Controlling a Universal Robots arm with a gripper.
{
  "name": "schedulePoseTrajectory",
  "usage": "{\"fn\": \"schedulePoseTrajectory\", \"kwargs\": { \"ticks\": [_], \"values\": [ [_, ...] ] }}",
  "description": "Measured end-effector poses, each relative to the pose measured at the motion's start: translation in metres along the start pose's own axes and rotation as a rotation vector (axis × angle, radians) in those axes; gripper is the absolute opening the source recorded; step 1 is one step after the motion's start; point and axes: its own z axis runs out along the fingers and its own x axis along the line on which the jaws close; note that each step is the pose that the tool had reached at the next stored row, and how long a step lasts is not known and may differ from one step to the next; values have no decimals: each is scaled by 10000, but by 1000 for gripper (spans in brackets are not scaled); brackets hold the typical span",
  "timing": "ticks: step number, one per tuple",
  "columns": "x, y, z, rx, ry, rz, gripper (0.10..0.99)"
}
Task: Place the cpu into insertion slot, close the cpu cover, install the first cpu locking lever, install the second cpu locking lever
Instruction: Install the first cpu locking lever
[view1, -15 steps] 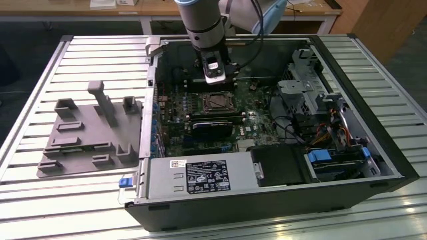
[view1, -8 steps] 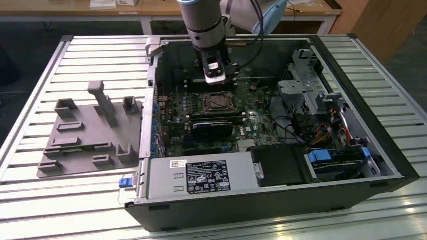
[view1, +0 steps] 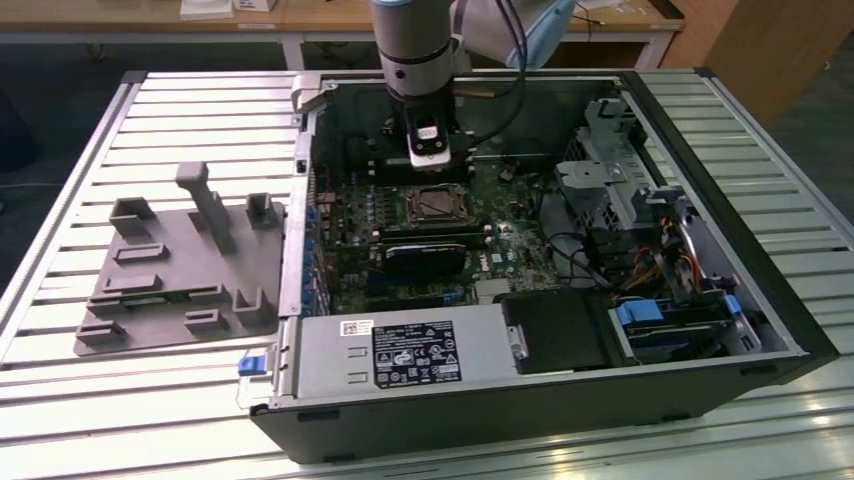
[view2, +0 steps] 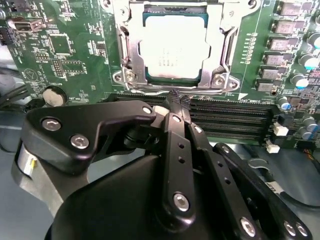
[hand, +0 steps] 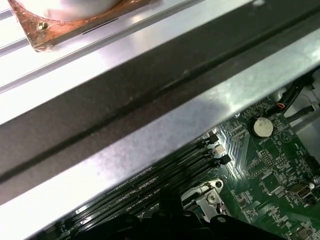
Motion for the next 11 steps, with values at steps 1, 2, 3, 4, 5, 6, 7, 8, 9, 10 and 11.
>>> {"fn": "schedulePoseTrajectory", "kwargs": {
  "ticks": [1,2,3,4,5,6,7,8,9,10,11],
  "values": [
    [0,0,0,2,2,0,102],
    [0,1,0,2,4,0,102],
    [0,1,0,6,4,0,102],
    [0,2,1,30,-9,-5,102],
    [-1,1,1,82,-38,-18,102],
    [-1,1,0,143,-71,-33,102],
    [0,1,0,238,-124,-58,102],
    [0,1,0,332,-174,-90,102],
    [-1,1,-1,370,-193,-122,102],
    [-2,0,-3,385,-198,-159,102],
    [-3,-2,-5,398,-201,-199,102]
  ]
}}
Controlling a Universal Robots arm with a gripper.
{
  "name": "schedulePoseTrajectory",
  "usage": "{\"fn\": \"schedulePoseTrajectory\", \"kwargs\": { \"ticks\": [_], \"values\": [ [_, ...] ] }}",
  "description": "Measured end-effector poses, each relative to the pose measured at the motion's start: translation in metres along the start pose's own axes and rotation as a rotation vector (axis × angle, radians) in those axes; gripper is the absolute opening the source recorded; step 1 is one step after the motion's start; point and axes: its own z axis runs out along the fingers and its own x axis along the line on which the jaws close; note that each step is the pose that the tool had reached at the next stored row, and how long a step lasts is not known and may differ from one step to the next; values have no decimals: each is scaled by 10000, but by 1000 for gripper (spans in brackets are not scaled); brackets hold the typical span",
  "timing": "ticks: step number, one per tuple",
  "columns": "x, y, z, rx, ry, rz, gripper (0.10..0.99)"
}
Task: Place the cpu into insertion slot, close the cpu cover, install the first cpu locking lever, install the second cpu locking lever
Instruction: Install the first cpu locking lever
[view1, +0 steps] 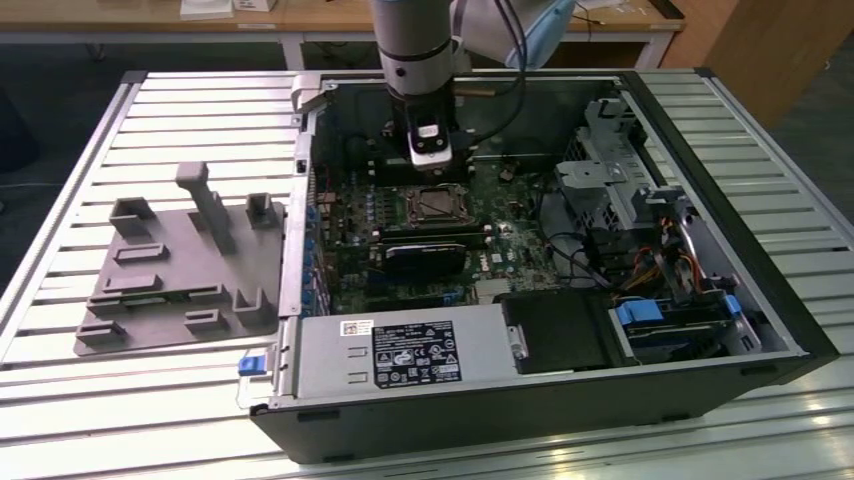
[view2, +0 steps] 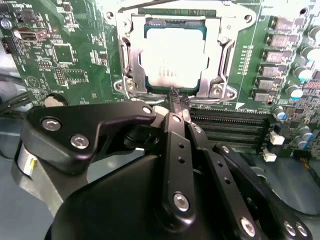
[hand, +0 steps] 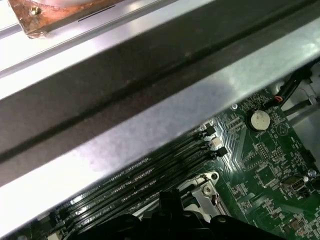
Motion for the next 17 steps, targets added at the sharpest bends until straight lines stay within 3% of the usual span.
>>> {"fn": "schedulePoseTrajectory", "kwargs": {
  "ticks": [6,9,14,17],
  "values": [
    [-12,-18,-9,146,-64,-182,102],
    [-18,-27,-11,425,-193,-272,102],
    [-26,-41,-13,867,-335,-420,102],
    [-30,-47,-13,1072,-350,-524,102]
  ]
}}
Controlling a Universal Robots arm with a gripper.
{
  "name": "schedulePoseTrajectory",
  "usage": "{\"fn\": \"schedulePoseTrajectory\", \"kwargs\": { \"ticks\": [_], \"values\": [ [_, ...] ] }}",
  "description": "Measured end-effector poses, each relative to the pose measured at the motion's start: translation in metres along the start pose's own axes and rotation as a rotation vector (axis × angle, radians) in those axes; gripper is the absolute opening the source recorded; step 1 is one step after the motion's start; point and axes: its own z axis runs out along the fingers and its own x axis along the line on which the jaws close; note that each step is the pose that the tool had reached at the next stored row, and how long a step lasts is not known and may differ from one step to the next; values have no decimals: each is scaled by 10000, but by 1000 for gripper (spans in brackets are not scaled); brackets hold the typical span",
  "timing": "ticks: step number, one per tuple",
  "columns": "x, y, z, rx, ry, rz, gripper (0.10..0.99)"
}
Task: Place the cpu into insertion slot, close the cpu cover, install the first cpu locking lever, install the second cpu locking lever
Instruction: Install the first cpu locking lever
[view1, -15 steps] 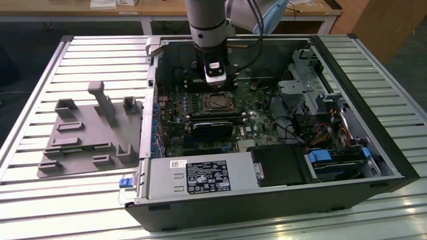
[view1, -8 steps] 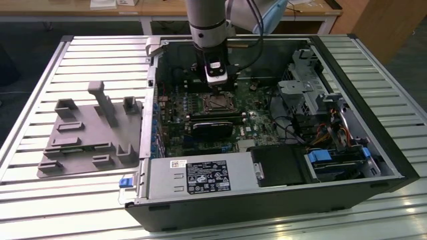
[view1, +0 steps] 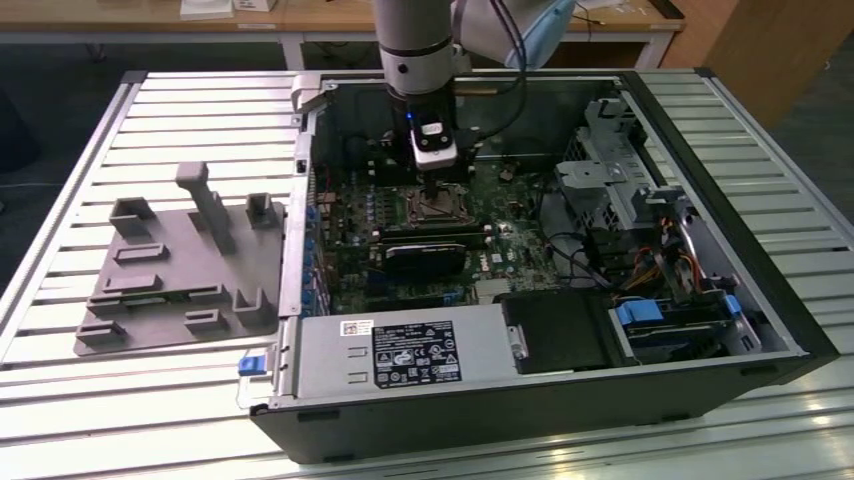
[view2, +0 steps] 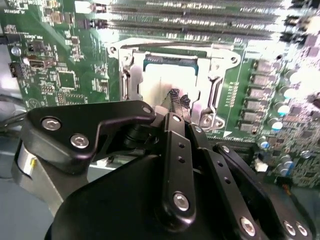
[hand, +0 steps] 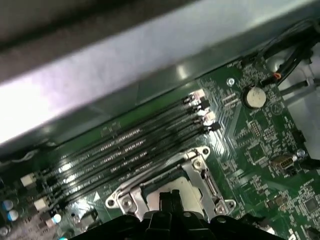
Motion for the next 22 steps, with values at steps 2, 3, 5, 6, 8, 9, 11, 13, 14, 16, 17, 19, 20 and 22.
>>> {"fn": "schedulePoseTrajectory", "kwargs": {
  "ticks": [2,3,5,6,8,9,11,13,14,16,17,19,20,22],
  "values": [
    [-2,-2,1,152,7,-75,102],
    [-5,-2,1,228,29,-114,102],
    [-13,0,2,360,115,-198,102],
    [-18,2,3,423,160,-237,102],
    [-30,4,4,540,241,-304,102],
    [-39,6,5,577,274,-323,102],
    [-74,21,11,612,334,-334,102],
    [-120,44,19,634,382,-345,102],
    [-141,55,22,643,401,-354,102],
    [-161,65,26,638,416,-466,102],
    [-161,65,25,625,419,-582,102],
    [-161,66,26,585,420,-900,102],
    [-162,66,23,572,422,-1037,102],
    [-164,67,2,552,421,-1178,102]
  ]
}}
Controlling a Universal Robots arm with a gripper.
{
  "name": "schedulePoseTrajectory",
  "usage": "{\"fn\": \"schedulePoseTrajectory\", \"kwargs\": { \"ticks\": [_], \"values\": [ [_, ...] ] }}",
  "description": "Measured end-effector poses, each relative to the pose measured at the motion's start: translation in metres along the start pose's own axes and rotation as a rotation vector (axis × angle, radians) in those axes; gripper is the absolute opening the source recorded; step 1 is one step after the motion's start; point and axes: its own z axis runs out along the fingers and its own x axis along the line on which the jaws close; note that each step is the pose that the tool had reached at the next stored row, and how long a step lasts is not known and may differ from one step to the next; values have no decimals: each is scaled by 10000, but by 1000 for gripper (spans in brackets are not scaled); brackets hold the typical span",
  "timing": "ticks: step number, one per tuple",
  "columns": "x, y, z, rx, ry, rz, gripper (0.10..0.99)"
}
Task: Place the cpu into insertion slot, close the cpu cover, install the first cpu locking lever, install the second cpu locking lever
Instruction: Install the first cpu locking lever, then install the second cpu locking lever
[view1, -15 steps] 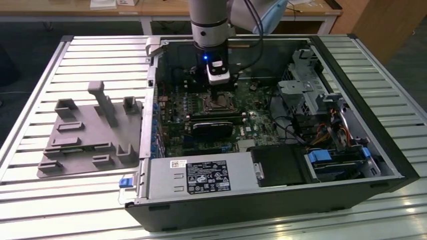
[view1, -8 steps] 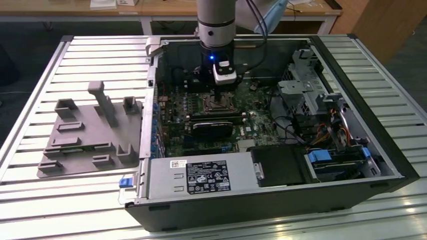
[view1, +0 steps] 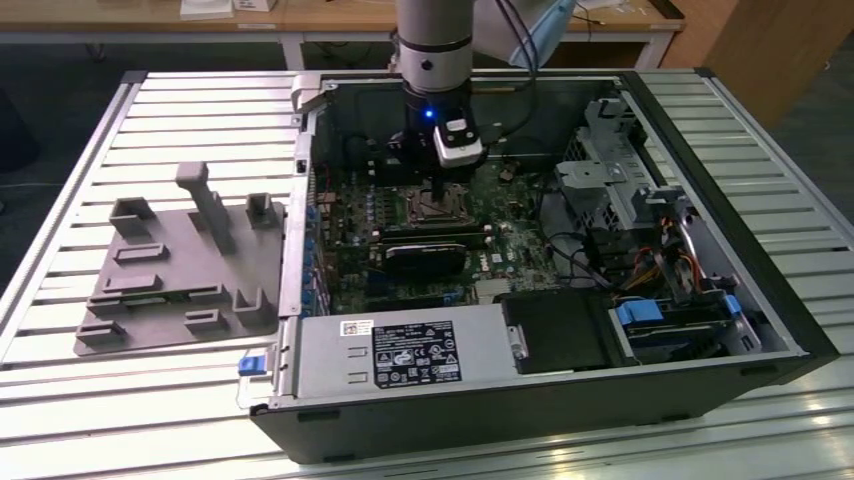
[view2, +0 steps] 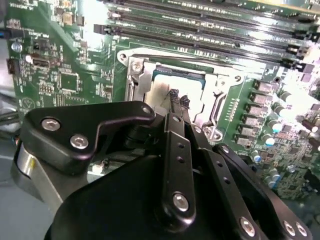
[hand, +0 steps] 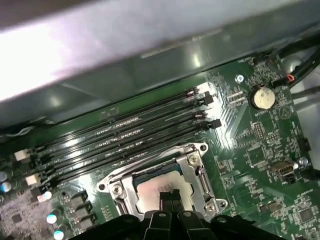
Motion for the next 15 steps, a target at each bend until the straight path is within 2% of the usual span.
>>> {"fn": "schedulePoseTrajectory", "kwargs": {
  "ticks": [8,11,15],
  "values": [
    [-24,-8,-253,25,-22,-80,102],
    [-27,-9,-284,74,-43,-86,102],
    [-27,-9,-286,84,-46,-88,102]
  ]
}}
